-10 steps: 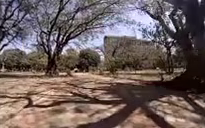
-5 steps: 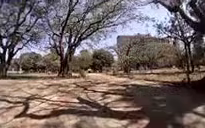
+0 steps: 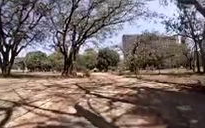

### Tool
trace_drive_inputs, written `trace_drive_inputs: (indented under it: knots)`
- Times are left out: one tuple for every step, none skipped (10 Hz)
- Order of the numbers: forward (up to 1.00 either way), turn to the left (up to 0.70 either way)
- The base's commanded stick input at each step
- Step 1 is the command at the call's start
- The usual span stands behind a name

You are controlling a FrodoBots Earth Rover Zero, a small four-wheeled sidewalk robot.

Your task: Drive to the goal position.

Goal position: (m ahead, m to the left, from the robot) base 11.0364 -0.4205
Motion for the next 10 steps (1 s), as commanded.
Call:
trace_drive_inputs:
  knots:
    - [1.0,0.0]
    - [1.0,0.0]
    - [1.0,0.0]
    - [1.0,0.0]
    - [1.0,0.0]
    - [1.0,0.0]
    - [1.0,0.0]
    - [1.0,0.0]
    - [1.0,0.0]
    - [1.0,0.0]
